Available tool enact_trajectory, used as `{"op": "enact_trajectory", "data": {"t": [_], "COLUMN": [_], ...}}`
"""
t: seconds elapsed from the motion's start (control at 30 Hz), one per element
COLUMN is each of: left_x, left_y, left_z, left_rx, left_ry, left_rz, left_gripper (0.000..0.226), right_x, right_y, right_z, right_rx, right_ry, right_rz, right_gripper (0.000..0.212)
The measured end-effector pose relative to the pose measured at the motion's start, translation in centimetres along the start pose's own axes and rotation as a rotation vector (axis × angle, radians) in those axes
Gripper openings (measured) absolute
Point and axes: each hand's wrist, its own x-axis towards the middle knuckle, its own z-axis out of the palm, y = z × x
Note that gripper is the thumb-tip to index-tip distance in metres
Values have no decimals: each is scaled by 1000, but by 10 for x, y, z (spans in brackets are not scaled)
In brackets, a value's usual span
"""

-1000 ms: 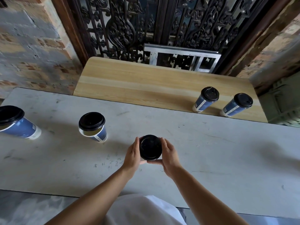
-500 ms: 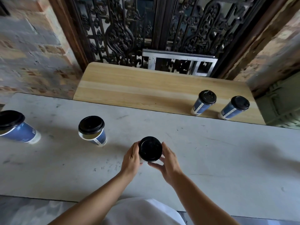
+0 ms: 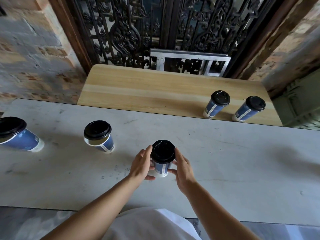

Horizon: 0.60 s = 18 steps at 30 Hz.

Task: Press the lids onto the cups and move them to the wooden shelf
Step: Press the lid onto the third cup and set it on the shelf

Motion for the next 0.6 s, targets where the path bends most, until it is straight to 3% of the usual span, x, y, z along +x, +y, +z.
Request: {"op": "enact_trajectory", "data": {"t": [0.27, 0.6], "left_x": [-6, -10], "left_y": [-4, -16], "left_z": [14, 30], "left_rx": [13, 55], "left_ry": [29, 47], "left_rz": [16, 103], "left_gripper": [57, 52], "right_x": [-2, -10], "right_y": [5, 23], "right_z": [-1, -18], "right_rx": [-173, -69], "right_ry": [21, -13], "right_rz": [-65, -121], "right_gripper": [45, 43]}}
